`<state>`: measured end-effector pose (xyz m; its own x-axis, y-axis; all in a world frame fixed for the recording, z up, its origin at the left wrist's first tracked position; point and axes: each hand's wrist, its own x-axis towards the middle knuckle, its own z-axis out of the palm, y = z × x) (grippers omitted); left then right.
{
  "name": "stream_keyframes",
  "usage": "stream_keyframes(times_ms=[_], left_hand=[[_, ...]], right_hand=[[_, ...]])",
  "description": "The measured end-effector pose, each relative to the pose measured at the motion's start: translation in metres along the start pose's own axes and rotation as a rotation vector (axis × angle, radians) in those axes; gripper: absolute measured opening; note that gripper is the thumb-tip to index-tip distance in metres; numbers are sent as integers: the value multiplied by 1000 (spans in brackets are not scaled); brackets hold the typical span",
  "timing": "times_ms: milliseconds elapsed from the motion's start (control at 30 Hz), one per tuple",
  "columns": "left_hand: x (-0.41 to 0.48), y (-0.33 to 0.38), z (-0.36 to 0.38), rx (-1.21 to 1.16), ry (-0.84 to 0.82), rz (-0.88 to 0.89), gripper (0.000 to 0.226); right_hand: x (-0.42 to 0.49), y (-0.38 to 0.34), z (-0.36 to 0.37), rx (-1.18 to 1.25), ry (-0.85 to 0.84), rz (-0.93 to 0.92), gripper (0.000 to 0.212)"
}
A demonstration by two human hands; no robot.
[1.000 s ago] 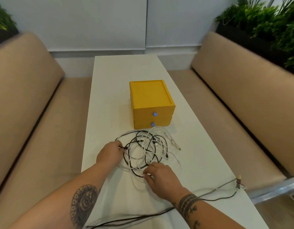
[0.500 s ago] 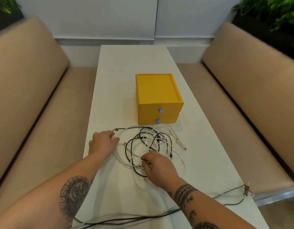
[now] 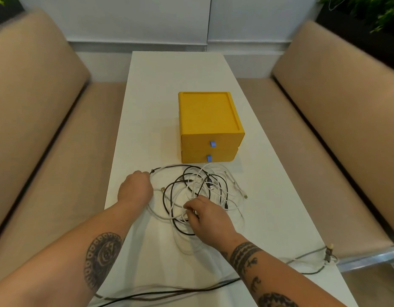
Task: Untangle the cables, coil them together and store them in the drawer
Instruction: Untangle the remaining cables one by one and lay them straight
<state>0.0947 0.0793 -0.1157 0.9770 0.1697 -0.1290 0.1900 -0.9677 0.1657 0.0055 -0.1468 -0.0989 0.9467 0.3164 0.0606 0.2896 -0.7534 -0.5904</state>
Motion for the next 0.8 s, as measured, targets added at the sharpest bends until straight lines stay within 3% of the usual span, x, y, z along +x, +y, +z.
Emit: stream_keyframes(times_ms=[100, 167, 267, 367, 600, 800], left_hand=[[2, 7, -8, -52, -78, -47, 13], [3, 9, -8, -252, -81, -114, 17], [3, 7, -13, -501, -49, -229, 15], [5, -3, -11, -558, 28, -290, 19], [0, -7, 2, -330, 103, -91, 20], [1, 5, 3, -144, 20, -152, 23]], right_hand=[[-4, 3, 0, 5, -13, 20, 24], [-6, 5, 0, 21, -16, 36, 24], [-7, 8, -1, 30, -19, 44, 24], [-7, 10, -3, 30, -30, 53, 25], [-13, 14, -5, 63, -42, 41, 25], [-17, 16, -6, 77, -41, 25, 25]])
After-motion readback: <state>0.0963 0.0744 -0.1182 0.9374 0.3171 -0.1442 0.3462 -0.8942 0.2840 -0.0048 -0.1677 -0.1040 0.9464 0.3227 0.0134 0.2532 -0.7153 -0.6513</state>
